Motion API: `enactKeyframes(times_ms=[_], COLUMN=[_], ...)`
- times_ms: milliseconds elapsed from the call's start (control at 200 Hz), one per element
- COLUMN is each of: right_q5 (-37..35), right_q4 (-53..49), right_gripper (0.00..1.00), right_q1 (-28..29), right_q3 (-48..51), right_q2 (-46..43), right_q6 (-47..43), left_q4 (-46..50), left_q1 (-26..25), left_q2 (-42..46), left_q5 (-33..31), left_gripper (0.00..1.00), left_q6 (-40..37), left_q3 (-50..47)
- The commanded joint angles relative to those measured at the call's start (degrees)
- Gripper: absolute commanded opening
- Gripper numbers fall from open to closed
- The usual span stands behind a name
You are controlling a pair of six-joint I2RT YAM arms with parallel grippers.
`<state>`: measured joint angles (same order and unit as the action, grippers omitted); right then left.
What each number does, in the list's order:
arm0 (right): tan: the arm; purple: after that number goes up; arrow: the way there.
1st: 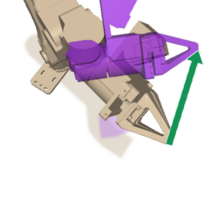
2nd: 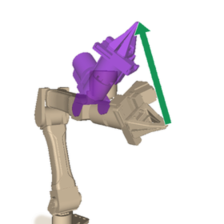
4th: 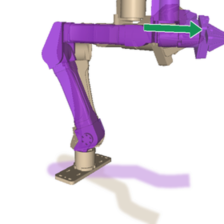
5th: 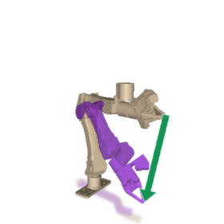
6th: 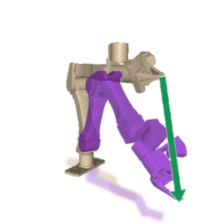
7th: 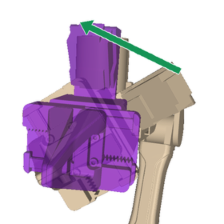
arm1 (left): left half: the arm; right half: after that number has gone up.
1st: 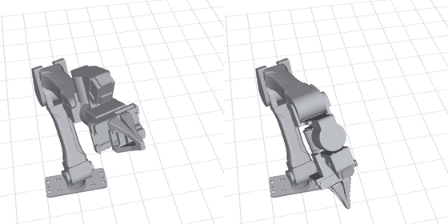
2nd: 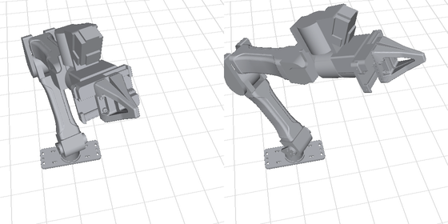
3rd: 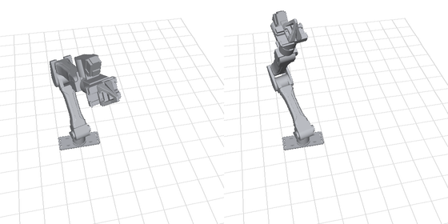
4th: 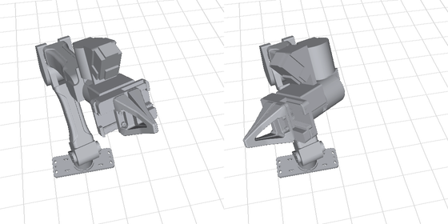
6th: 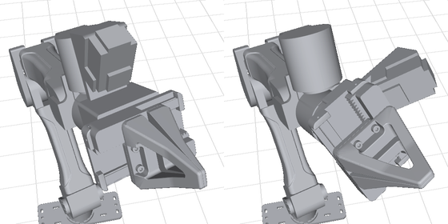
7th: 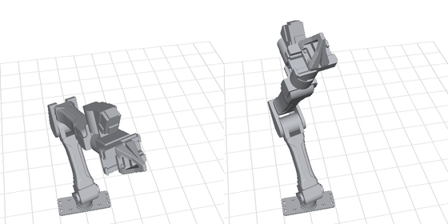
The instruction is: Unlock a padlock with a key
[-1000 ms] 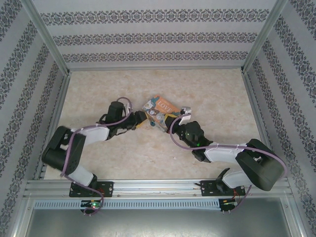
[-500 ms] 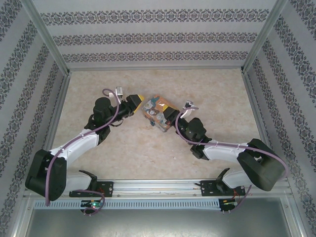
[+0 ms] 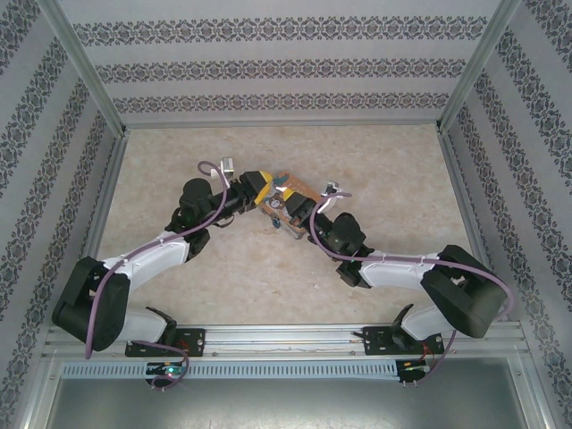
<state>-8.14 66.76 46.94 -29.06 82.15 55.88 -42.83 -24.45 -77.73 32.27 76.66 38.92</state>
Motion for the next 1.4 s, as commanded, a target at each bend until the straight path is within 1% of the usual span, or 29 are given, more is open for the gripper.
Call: enactKeyframes(times_ms=[0,115,245,330,570,704,914,974,1039,1069,1144,1284,1334,1399], right_q5=[-0.8,-0.8,-0.7,-0.9,-2.1,-2.1,-2.4,-2.3,-2.1,-2.0,-1.6,1.0,3.8,9.8], right_q4=[3.5,3.9,4.3,4.1,3.5,3.9,3.7,3.7,3.4,3.3,2.2,-2.8,-5.5,-9.1], right_gripper=[0.0,0.0,0.0,0.0,0.0,0.0,0.0,0.0,0.0,0.0,0.07,0.3,0.36,0.43], right_q1=[0.8,0.9,1.1,1.1,1.5,1.5,1.6,1.6,1.6,1.6,1.4,-0.2,-1.7,-4.4], right_q3=[-1.9,-2.3,-2.7,-2.8,-2.9,-3.1,-3.1,-3.3,-3.4,-3.3,-3.4,-2.5,-2.2,-2.4], right_q2=[0.8,1.8,2.3,2.6,3.1,3.8,4.0,4.0,3.8,3.6,2.6,-1.5,-3.1,-5.4], right_q6=[0.9,1.1,1.3,1.7,2.3,2.7,2.9,2.7,2.4,2.2,1.4,-1.1,-1.9,-2.6], left_q4=[-5.3,-6.8,-7.5,-7.0,-6.0,-4.8,-3.0,-2.1,-0.6,0.2,2.4,6.9,8.6,12.5], left_q1=[-1.1,-1.5,-1.9,-2.2,-2.4,-2.5,-2.5,-2.5,-2.6,-2.6,-2.5,-1.1,0.1,2.1], left_q2=[-1.3,-2.8,-3.7,-3.8,-3.8,-3.8,-3.6,-3.5,-3.2,-3.0,-2.3,-0.6,0.3,1.3], left_q5=[-0.5,0.0,-0.1,-0.1,-0.4,-0.3,-0.1,0.1,0.1,0.1,0.2,2.6,4.4,7.8], left_gripper=[0.44,0.38,0.35,0.33,0.21,0.2,0.14,0.11,0.02,0.0,0.0,0.0,0.0,0.0], left_q6=[1.3,2.2,2.4,1.8,1.2,0.6,-0.4,-1.1,-2.1,-2.6,-4.4,-8.2,-9.8,-12.7], left_q3=[1.9,2.1,2.3,2.6,2.5,2.9,3.6,4.0,4.2,4.4,4.8,6.0,6.5,8.1])
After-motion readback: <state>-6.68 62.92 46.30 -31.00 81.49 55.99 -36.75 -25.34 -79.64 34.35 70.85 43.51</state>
